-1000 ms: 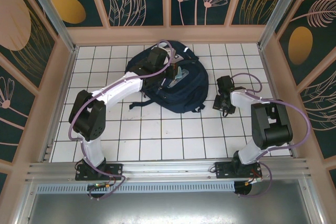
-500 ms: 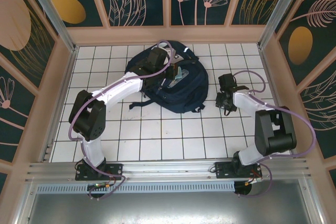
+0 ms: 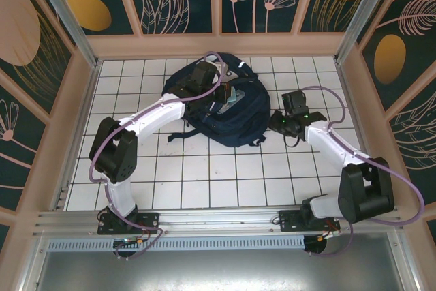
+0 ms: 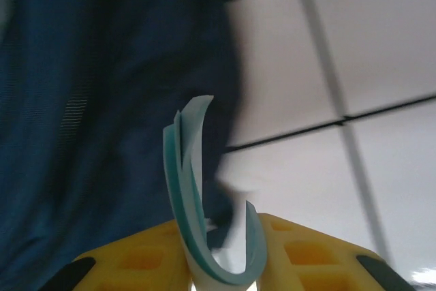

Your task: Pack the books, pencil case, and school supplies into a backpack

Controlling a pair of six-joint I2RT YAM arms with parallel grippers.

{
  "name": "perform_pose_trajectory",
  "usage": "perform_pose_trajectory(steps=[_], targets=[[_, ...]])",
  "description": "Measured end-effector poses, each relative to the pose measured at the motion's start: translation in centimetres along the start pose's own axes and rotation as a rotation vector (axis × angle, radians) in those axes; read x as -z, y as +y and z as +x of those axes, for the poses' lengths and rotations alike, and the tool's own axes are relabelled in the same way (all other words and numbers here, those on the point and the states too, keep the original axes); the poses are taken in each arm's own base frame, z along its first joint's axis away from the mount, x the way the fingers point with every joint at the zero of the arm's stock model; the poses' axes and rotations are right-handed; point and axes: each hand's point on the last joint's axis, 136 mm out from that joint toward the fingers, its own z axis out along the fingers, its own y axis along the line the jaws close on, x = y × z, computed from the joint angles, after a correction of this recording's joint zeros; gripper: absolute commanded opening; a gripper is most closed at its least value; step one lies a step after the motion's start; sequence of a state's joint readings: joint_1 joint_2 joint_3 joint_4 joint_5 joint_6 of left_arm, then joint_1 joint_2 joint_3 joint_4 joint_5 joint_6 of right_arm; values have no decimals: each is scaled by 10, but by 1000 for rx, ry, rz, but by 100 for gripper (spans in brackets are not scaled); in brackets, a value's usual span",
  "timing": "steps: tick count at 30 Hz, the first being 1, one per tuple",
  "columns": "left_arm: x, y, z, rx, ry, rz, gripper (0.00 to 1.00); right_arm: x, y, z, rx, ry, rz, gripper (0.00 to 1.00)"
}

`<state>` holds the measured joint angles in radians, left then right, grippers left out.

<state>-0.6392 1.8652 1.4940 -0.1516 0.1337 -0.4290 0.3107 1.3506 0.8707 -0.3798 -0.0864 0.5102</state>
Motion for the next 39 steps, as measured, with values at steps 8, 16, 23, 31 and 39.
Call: perform_pose_trajectory(steps=[8, 16, 23, 31, 39], targets=[[1, -2, -4, 29, -9, 26, 0, -13, 66, -22, -60, -30, -232, 27], [1, -4, -4, 40, -4, 41, 0, -61, 132, -39, -71, 8, -370, 30], [1, -4, -5, 56, -7, 49, 0, -74, 157, -47, -91, 27, -415, 56], [1, -2, -9, 70, -22, 47, 0, -77, 147, -49, -106, 24, -380, 76], [1, -5, -11, 82, -29, 60, 0, -43, 130, -53, -71, -45, -320, 83]])
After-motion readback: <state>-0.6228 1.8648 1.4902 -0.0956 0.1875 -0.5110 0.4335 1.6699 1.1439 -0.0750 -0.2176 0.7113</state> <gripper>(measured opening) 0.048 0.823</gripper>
